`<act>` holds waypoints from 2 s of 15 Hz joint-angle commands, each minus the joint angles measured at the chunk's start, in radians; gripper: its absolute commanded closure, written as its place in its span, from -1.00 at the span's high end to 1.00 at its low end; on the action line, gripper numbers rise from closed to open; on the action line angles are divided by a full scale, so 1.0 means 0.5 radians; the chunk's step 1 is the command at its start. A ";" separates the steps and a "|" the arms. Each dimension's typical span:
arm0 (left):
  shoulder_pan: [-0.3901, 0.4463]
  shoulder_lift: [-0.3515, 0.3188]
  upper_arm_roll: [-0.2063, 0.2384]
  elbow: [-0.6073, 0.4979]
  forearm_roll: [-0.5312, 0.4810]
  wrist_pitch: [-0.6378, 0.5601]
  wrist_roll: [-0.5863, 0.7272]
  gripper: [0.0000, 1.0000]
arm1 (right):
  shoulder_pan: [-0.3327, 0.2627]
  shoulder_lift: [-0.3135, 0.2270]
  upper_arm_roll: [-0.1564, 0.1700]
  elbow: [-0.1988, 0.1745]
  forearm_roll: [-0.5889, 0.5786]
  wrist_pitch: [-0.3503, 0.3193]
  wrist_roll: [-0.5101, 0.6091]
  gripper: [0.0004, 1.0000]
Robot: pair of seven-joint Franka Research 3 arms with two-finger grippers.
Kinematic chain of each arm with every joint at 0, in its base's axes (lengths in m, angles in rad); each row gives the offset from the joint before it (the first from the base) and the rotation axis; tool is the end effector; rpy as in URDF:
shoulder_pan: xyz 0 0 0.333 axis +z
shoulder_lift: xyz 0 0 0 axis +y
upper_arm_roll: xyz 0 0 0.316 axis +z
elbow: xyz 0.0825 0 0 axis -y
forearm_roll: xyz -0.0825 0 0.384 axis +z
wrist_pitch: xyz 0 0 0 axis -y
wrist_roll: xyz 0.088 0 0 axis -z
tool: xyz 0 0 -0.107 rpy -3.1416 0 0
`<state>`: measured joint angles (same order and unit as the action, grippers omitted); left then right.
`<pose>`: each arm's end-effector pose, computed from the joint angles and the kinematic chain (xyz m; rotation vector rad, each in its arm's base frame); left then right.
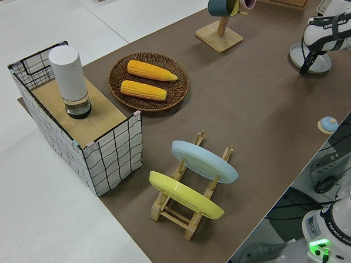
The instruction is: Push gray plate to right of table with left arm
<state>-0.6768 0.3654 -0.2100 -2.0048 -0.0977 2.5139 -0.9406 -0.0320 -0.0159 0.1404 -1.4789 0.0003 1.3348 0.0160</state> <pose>0.3962 -0.4763 0.2922 2.9320 0.2171 -0.0252 0.5209 0.0574 0.6562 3.1220 0.1442 -0.2003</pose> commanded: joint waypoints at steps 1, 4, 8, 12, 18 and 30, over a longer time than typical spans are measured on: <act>-0.024 0.058 0.027 0.052 0.048 -0.024 -0.036 0.99 | -0.037 -0.005 0.032 0.019 0.009 -0.031 0.026 0.97; -0.021 0.055 0.030 0.052 0.048 -0.030 -0.033 0.99 | -0.037 -0.005 0.032 0.019 0.009 -0.031 0.026 0.97; -0.003 0.042 0.040 0.086 0.048 -0.140 -0.024 0.99 | -0.040 -0.005 0.032 0.019 0.009 -0.031 0.023 0.97; 0.013 -0.010 0.058 0.086 0.048 -0.220 0.000 0.99 | -0.037 -0.005 0.032 0.019 0.009 -0.031 0.026 0.97; 0.105 -0.166 0.079 0.086 0.042 -0.428 0.175 0.99 | -0.037 -0.005 0.032 0.019 0.009 -0.031 0.026 0.97; 0.666 -0.598 0.083 0.089 -0.032 -1.180 0.905 0.99 | -0.040 -0.005 0.032 0.019 0.009 -0.031 0.026 0.97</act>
<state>-0.4289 0.1355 -0.1643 -1.9522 -0.0974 2.0230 -0.6097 -0.0320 -0.0159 0.1404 -1.4789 0.0003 1.3348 0.0160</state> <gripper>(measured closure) 0.004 0.013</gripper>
